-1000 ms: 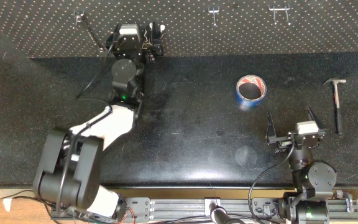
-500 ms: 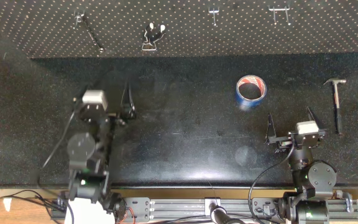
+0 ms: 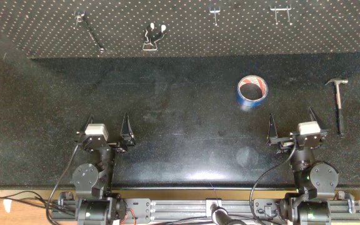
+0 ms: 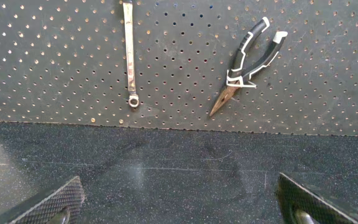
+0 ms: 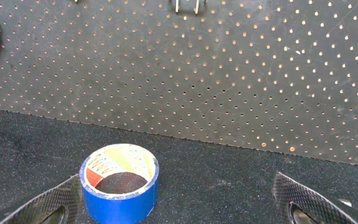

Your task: Place Tools Onto Pegboard

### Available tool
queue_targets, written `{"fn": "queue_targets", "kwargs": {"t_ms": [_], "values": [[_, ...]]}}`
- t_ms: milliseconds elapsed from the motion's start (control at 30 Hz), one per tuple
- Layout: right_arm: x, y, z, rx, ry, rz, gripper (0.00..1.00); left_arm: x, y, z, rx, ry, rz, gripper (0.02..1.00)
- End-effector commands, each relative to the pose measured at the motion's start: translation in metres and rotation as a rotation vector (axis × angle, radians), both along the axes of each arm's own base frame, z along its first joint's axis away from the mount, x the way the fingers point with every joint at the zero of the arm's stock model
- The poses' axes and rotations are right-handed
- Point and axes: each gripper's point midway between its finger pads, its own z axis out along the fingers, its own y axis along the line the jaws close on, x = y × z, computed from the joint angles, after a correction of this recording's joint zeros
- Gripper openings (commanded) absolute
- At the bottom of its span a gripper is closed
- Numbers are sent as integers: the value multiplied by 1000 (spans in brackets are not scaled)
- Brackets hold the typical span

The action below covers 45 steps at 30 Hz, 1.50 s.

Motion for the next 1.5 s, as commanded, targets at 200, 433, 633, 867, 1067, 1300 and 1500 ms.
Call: {"fn": "queue_targets", "kwargs": {"t_ms": [200, 433, 633, 867, 1067, 1300, 1500], "values": [[0, 1, -1, -9, 1, 6, 998, -1, -2, 2, -2, -10, -10, 996], [0, 1, -1, -10, 1, 6, 998, -1, -2, 2, -2, -10, -10, 996], [0, 1, 1, 153, 25, -3, 998, -1, -2, 2, -2, -10, -10, 996], [36, 28, 14, 313, 484, 76, 1000, -1, -2, 2, -2, -10, -10, 996], [88, 55, 30, 255, 754, 130, 1000, -1, -2, 2, -2, -10, -10, 996], [111, 71, -32, 127, 1056, 63, 1000, -1, -2, 2, -2, -10, -10, 996], [128, 91, -65, 90, 1136, -29, 998, -1, -2, 2, -2, -10, -10, 996]]}}
